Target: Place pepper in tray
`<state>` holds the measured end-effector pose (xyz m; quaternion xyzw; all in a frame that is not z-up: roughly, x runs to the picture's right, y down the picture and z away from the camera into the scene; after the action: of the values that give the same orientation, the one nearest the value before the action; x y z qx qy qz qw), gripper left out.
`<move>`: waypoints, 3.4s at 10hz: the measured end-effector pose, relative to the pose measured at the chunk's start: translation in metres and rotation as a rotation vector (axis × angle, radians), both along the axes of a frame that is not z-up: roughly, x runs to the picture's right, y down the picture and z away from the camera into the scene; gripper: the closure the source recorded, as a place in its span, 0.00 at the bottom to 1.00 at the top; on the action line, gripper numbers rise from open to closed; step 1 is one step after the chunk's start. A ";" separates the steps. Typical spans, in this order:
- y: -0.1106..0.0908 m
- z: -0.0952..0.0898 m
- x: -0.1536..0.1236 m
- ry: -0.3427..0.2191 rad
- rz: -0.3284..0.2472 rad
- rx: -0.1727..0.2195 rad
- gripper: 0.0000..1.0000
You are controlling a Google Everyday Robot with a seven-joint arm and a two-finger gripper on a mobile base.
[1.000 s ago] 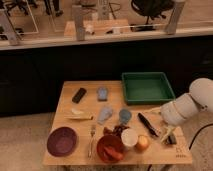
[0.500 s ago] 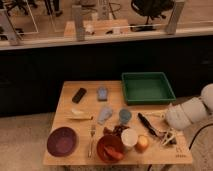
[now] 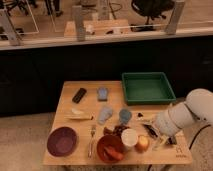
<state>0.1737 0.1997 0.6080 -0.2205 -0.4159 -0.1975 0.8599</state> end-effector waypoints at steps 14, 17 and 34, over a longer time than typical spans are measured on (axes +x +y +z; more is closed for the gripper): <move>0.087 0.012 -0.053 -0.294 -0.035 -0.032 0.20; 0.105 0.031 -0.063 -0.258 -0.060 -0.019 0.20; 0.127 0.062 -0.097 -0.229 -0.064 -0.058 0.45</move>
<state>0.0766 0.3268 0.6701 -0.2346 -0.5097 -0.2366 0.7932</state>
